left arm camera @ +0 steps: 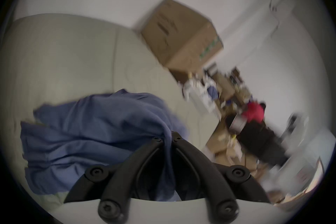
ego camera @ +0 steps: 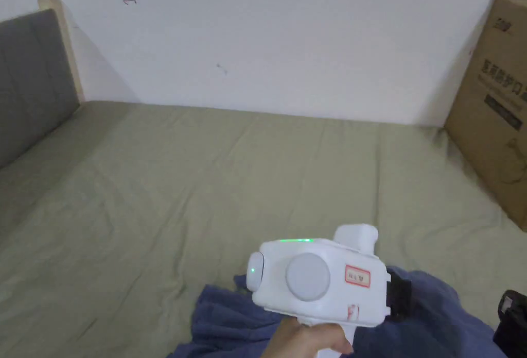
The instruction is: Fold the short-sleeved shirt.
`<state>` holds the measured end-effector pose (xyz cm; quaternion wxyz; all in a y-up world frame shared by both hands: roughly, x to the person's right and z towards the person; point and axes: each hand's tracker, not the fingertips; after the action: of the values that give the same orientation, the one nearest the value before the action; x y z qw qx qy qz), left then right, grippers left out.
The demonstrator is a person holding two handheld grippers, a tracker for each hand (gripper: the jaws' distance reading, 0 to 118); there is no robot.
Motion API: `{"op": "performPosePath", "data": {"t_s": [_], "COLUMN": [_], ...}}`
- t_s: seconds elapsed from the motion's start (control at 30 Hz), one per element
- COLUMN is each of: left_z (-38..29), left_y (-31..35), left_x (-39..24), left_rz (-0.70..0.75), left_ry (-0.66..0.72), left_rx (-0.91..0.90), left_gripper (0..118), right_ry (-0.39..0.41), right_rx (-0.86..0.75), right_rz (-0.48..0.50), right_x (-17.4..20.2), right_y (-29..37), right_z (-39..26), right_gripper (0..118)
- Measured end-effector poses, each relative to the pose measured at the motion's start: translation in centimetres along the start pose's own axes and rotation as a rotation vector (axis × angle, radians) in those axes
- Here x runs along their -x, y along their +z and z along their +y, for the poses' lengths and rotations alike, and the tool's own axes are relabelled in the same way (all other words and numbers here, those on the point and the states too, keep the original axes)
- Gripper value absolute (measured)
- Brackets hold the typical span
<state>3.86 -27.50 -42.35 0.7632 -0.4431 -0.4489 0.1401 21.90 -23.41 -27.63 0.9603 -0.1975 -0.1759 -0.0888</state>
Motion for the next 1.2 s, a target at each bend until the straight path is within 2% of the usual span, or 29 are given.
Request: {"op": "performPosePath", "data": {"t_s": [0.13,0.2,0.27,0.3,0.37,0.47,0.5,0.53,0.7,0.73,0.77,0.83,0.9,1.0,1.1,1.13,1.17,1.2], "left_z": [-5.4,-7.7,-9.2,-9.6,-9.3,-7.4,-6.8,-6.2,-5.7,-6.1,-6.7,-8.5,-9.5,-9.8,-7.5,-6.2,-5.0,-3.5], "left_y": [-7.1,-9.9,-11.1,-10.9,-9.3,-6.7,-5.5,-4.0,2.9,4.0,5.1,6.4,7.3,8.0,9.1,9.3,9.5,9.5], "left_x": [2.9,4.5,6.4,7.0,7.0,6.6,6.4,6.4,8.5,9.2,10.0,12.5,15.5,19.3,20.6,21.3,21.9,21.9], "left_rz": [0.096,0.234,0.320,0.268,0.141,0.087,0.083,0.094,0.236,0.286,0.343,0.459,0.498,0.482,0.525,0.551,0.585,0.621], "left_ry": [0.034,0.029,0.079,0.086,0.157,0.191,0.183,0.167,0.155,0.158,0.158,0.198,0.288,0.370,0.353,0.337,0.333,0.321], "left_rx": [0.230,0.325,0.374,0.355,0.278,0.258,0.220,0.173,0.032,0.016,0.008,0.004,0.011,0.033,-0.005,-0.026,-0.044,-0.051], "left_gripper": [3,5,26,34,68,83,94,99,97,86,64,0,0,0,0,4,20,45], "right_ry": [-0.040,-0.057,-0.058,-0.053,-0.036,-0.028,-0.025,-0.019,0.035,0.039,0.042,0.061,0.087,0.113,0.131,0.136,0.141,0.143], "right_rx": [0.045,0.089,0.123,0.140,0.172,0.202,0.206,0.205,0.215,0.220,0.226,0.243,0.258,0.273,0.285,0.291,0.297,0.302], "right_rz": [-0.042,-0.050,-0.039,-0.036,-0.028,-0.001,0.012,0.021,0.086,0.103,0.120,0.150,0.172,0.202,0.217,0.218,0.220,0.219], "right_x": [-2.5,-3.0,-3.1,-3.0,-2.6,-1.9,-1.6,-1.2,1.3,1.8,2.3,3.5,4.6,5.9,6.7,6.8,6.9,7.0], "right_y": [-0.4,-0.7,-1.1,-1.3,-1.7,-2.4,-2.5,-2.6,-3.0,-3.1,-3.2,-3.5,-3.7,-4.0,-4.4,-4.7,-4.9,-5.1], "right_z": [-1.4,-2.5,-3.7,-4.2,-5.0,-5.4,-5.5,-5.5,-5.6,-5.7,-5.9,-6.4,-6.8,-7.1,-7.3,-7.4,-7.4,-7.5], "right_gripper": [0,0,0,0,0,0,0,0,0,0,0,0,0,0,0,0,0,0]}}
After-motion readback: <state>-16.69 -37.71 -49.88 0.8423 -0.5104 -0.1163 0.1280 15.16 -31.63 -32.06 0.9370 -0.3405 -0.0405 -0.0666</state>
